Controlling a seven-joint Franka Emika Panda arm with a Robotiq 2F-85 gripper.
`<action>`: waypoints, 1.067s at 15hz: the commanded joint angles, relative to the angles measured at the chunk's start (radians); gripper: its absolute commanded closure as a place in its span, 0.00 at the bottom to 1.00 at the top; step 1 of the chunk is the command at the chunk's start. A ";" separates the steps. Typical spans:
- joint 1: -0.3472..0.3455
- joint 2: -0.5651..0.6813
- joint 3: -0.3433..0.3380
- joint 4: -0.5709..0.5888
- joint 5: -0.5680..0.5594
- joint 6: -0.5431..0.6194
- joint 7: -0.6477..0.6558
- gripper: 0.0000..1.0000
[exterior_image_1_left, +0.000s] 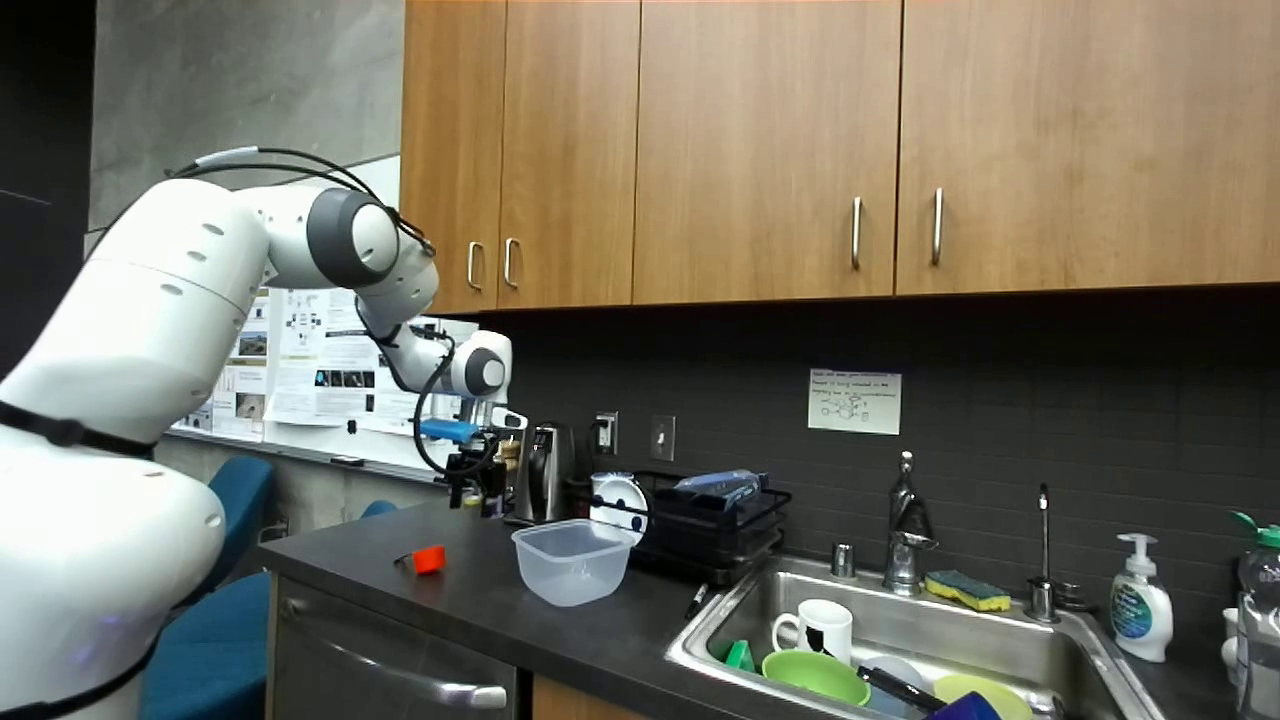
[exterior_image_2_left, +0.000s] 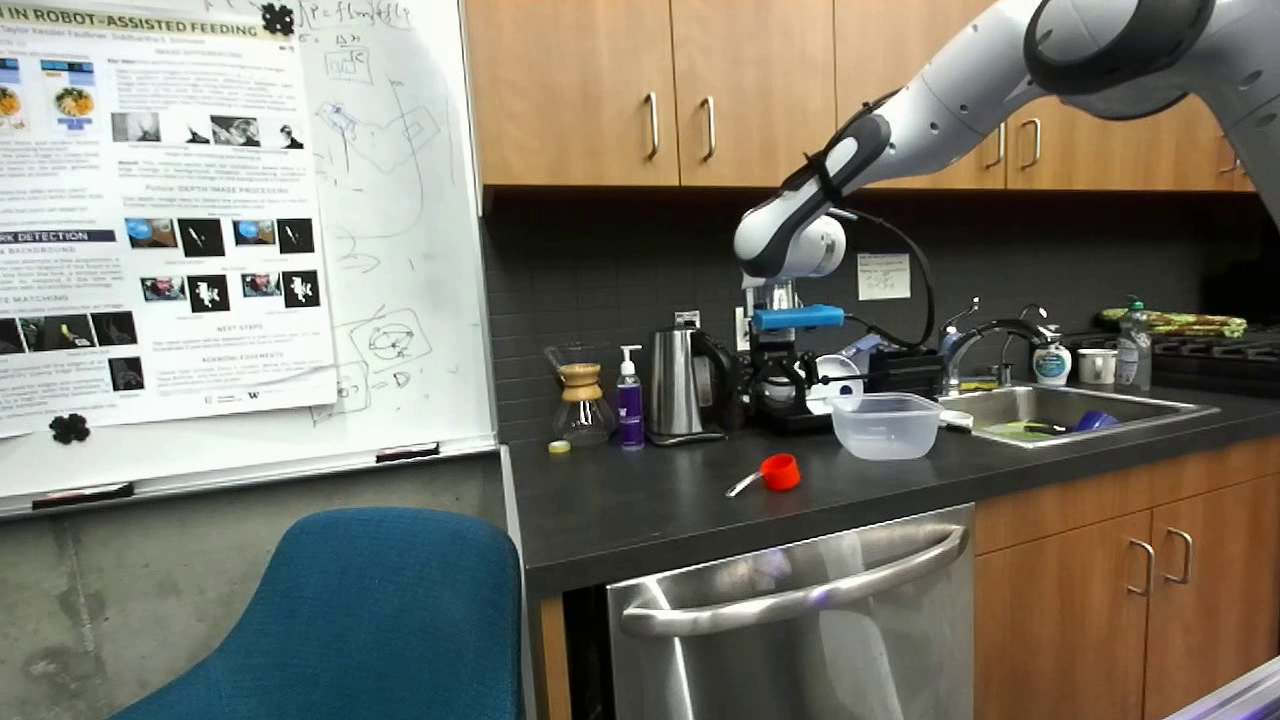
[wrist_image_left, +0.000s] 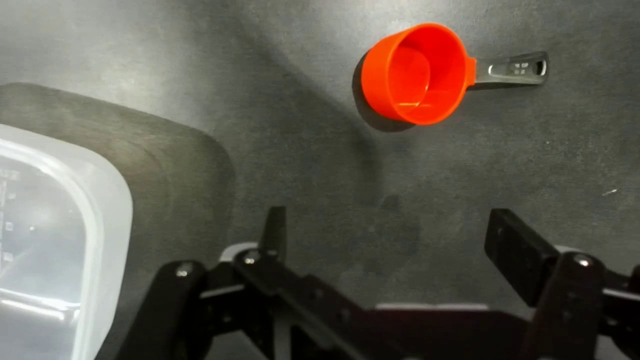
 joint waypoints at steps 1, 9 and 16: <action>0.019 0.020 0.008 -0.006 0.005 0.028 0.002 0.00; 0.086 -0.089 0.041 -0.231 0.010 0.164 0.068 0.00; 0.099 -0.186 0.070 -0.376 0.011 0.218 0.085 0.00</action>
